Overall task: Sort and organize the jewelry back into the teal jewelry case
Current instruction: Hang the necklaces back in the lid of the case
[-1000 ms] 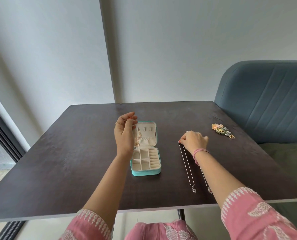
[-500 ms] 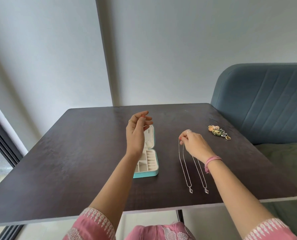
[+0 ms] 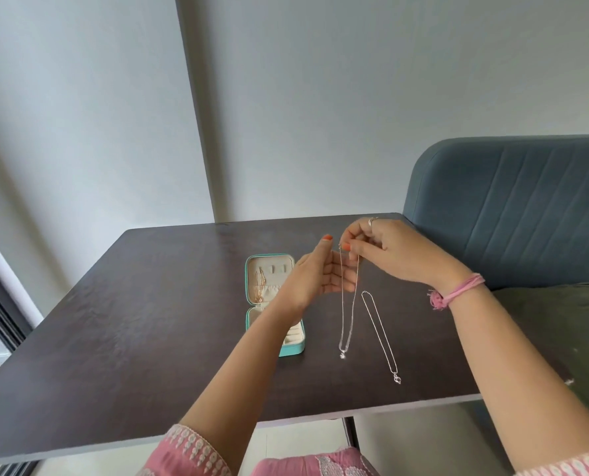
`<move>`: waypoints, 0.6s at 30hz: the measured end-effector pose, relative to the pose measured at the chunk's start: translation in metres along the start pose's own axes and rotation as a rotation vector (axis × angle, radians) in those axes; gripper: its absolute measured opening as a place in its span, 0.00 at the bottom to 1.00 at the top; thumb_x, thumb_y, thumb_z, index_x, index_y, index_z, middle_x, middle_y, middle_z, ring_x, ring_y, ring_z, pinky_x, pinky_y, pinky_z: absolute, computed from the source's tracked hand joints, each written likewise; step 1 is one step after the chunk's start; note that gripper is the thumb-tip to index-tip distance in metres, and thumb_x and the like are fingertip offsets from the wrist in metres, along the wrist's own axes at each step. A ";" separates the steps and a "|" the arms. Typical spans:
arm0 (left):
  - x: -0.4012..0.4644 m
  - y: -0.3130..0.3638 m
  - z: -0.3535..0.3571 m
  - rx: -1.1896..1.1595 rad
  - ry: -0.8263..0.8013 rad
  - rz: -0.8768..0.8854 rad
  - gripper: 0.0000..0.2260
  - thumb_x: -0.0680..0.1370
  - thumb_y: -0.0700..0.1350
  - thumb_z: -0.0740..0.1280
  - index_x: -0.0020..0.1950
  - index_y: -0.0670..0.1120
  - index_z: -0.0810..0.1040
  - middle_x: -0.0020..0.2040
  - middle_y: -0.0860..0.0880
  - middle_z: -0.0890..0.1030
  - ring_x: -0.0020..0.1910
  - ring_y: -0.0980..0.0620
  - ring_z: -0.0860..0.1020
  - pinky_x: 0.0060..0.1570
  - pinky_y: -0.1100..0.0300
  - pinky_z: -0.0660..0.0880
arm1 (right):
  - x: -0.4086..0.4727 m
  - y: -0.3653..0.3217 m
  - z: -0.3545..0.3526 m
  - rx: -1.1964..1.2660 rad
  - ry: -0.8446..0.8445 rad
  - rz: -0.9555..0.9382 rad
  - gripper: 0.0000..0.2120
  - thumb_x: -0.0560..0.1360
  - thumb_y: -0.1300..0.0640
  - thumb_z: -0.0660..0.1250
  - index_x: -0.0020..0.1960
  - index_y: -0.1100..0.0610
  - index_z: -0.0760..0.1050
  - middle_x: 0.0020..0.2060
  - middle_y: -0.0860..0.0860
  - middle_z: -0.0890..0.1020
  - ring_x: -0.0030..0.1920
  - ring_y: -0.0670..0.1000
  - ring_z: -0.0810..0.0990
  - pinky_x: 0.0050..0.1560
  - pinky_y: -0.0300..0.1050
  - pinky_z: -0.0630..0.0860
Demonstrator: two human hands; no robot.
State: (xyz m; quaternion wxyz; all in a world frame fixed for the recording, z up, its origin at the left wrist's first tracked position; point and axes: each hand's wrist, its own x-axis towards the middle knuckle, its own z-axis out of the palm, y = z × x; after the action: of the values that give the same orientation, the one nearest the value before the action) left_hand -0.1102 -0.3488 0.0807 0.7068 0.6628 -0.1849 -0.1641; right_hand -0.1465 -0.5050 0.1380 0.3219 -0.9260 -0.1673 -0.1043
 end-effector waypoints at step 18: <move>-0.017 0.035 -0.011 -0.536 0.085 0.083 0.12 0.82 0.46 0.58 0.47 0.42 0.78 0.33 0.50 0.78 0.31 0.55 0.76 0.42 0.60 0.75 | -0.003 0.028 0.036 0.543 0.073 0.075 0.07 0.77 0.62 0.66 0.53 0.55 0.78 0.37 0.50 0.83 0.39 0.46 0.81 0.47 0.37 0.78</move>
State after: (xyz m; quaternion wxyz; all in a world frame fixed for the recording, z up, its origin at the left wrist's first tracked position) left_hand -0.1208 -0.3286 0.1146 0.8704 0.4500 -0.1321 -0.1500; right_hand -0.1353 -0.5036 0.0933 0.5677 -0.8071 -0.1429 -0.0768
